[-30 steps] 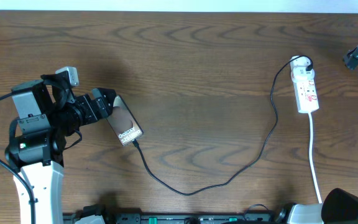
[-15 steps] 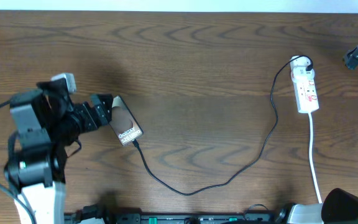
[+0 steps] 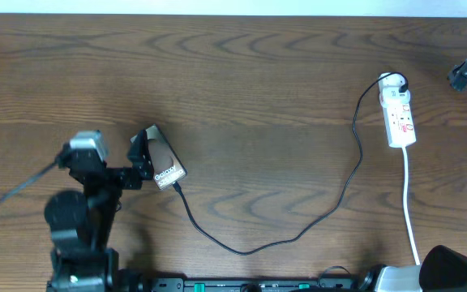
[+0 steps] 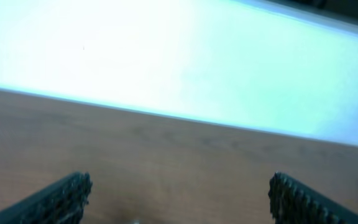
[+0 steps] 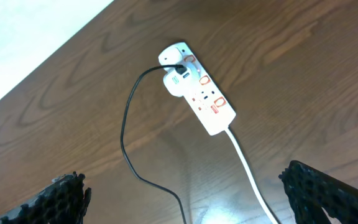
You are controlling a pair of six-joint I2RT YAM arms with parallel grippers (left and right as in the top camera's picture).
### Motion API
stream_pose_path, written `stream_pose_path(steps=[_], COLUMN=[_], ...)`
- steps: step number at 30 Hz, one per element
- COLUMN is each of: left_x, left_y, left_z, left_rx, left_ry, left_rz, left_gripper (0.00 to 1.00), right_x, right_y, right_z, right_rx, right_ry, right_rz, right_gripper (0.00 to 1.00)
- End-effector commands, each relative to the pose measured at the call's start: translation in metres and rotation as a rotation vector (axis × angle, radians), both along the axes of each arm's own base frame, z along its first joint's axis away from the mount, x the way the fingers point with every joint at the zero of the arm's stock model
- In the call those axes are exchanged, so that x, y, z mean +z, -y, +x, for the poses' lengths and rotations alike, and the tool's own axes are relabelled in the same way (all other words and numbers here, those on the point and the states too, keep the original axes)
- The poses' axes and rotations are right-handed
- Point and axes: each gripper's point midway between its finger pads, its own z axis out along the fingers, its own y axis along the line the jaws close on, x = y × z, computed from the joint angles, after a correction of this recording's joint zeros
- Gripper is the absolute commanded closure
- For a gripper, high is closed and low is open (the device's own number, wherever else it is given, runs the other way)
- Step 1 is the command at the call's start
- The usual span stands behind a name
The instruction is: Plug charger to phone and switch on socket
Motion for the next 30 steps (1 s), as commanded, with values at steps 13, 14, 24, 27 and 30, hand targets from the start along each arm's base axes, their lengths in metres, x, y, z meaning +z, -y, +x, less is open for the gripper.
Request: stream_pose_path(steps=[13, 14, 24, 27, 30], left_x=[-0.036, -0.041, -0.113, -0.132, -0.131], left_y=[-0.008, -0.01, -0.036, -0.043, -0.044], left_z=[-0.032, -0.031, -0.027, -0.031, -0.03], left_rx=[0.066, 0.079, 0.227, 0.269, 0.271], left_ry=[0.299, 0.278, -0.019, -0.096, -0.094], left_rz=[0.032, 0.03, 0.029, 0.028, 0.03], left_gripper=[0.07, 0.07, 0.07, 0.07, 0.07], right_x=[0.003, 0.003, 0.003, 0.003, 0.003], right_y=[-0.005, -0.005, -0.005, -0.005, -0.005], right_z=[0.002, 0.002, 0.002, 0.002, 0.002], right_rx=[0.009, 0.009, 0.009, 0.009, 0.009], right_ry=[0.011, 0.011, 0.011, 0.011, 0.011], right_rz=[0.009, 0.009, 0.009, 0.009, 0.009], right_gripper=[0.01, 0.01, 0.01, 0.01, 0.01])
